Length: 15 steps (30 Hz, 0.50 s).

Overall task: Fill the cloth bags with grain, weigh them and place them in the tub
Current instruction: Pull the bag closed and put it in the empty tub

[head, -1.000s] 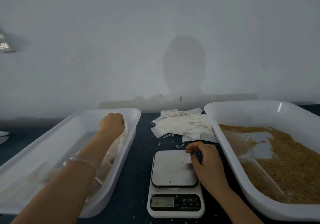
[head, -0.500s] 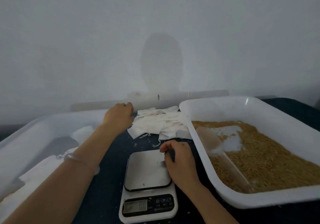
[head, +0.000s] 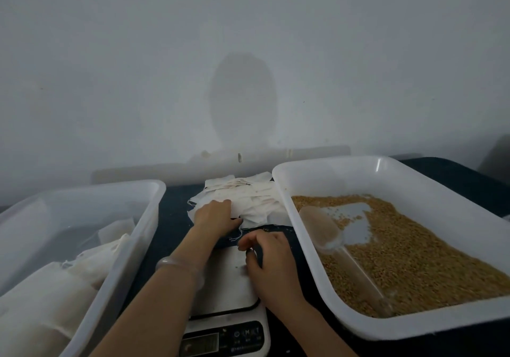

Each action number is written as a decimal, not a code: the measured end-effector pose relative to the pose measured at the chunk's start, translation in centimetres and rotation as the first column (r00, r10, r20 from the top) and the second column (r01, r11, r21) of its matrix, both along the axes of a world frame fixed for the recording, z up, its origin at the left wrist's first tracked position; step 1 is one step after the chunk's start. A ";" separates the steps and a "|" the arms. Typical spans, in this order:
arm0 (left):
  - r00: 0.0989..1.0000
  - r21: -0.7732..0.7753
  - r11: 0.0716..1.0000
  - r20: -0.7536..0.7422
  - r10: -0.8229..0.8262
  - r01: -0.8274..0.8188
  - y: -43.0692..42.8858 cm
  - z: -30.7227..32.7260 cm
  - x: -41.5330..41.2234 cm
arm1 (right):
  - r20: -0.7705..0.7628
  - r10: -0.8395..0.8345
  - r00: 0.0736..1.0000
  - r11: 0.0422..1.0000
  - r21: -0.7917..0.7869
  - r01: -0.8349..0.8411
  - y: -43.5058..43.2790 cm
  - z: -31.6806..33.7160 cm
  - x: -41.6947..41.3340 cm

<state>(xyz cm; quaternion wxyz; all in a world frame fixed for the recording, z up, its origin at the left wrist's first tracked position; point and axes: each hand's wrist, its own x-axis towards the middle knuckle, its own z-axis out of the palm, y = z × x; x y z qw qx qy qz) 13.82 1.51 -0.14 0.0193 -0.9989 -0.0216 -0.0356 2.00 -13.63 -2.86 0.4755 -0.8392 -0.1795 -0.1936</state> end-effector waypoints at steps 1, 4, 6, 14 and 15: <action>1.000 -0.003 1.000 0.019 0.006 -0.006 -0.1 0.0 0.0 | 0.002 0.000 1.000 1.000 -0.002 0.000 0.0 0.0 0.0; 0.994 -0.073 0.997 0.099 0.039 -0.032 -0.2 -0.1 0.0 | 0.005 0.001 1.000 1.000 -0.016 -0.001 0.0 -0.1 0.1; 0.989 -0.159 0.986 0.131 0.069 -0.048 0.1 0.0 -0.1 | 0.003 -0.003 1.000 1.000 -0.017 0.003 -0.1 -0.2 0.2; 0.891 -0.691 0.723 0.311 0.330 -0.026 1.5 1.1 -2.3 | -0.020 0.010 1.000 1.000 0.005 -0.010 -0.1 -0.1 0.1; 0.880 -0.764 0.646 0.303 0.366 -0.006 1.4 1.3 -2.7 | -0.021 0.013 1.000 1.000 0.008 -0.013 -0.1 -0.1 0.1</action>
